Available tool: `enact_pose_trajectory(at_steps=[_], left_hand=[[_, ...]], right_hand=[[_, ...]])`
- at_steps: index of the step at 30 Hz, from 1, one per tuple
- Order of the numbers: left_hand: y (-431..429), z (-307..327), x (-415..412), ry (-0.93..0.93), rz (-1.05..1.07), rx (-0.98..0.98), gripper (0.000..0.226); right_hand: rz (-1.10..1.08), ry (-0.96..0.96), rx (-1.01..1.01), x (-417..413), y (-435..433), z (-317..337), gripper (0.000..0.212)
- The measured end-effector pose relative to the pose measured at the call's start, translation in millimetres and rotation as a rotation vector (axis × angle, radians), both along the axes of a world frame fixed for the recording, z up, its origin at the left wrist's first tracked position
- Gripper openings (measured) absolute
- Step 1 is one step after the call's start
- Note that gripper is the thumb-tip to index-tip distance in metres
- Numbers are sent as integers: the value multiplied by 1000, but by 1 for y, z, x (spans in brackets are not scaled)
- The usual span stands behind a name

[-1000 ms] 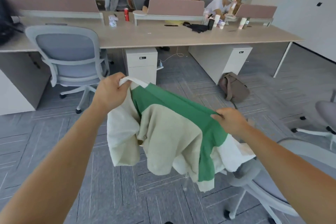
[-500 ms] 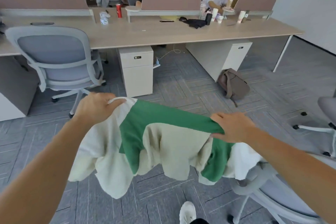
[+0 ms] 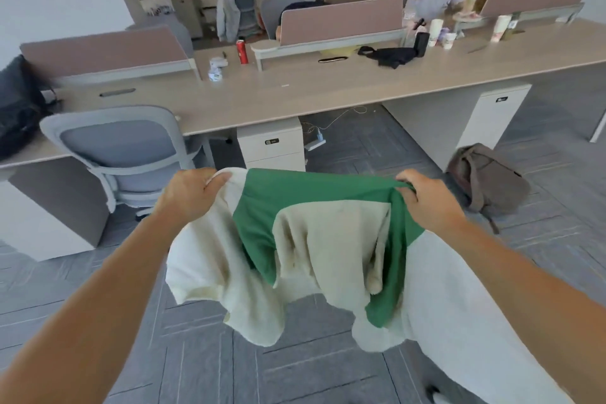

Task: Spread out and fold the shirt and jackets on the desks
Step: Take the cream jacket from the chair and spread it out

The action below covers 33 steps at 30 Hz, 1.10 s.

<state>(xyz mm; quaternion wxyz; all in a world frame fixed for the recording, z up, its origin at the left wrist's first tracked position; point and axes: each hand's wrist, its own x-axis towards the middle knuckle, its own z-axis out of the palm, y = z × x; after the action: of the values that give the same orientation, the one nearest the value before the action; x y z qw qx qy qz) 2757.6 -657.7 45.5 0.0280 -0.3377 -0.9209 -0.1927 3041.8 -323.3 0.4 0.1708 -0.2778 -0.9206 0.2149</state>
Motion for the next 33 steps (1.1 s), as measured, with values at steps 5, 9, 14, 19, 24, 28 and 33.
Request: enact_pose_trajectory(at_steps=[5, 9, 14, 19, 24, 28, 33], left_hand=[[65, 2, -47, 21, 25, 37, 50], [128, -6, -98, -30, 46, 86, 53], [228, -6, -166, -83, -25, 233, 50], [330, 14, -249, -170, -50, 330, 55], [413, 33, -311, -166, -68, 403, 54], [477, 44, -366, -24, -65, 380, 55], [566, 57, -421, -1, -20, 423, 57]], right_hand=[[24, 76, 78, -61, 79, 1, 17], [-3, 57, 96, -117, 134, -3, 22], [-90, 110, 77, -185, 204, 26, 45], [-111, 166, 188, -252, 275, 58, 53], [-144, 216, 272, -307, 354, 72, 47], [-140, 219, 305, -361, 430, 87, 47], [-14, 251, 371, -439, 534, 98, 42]])
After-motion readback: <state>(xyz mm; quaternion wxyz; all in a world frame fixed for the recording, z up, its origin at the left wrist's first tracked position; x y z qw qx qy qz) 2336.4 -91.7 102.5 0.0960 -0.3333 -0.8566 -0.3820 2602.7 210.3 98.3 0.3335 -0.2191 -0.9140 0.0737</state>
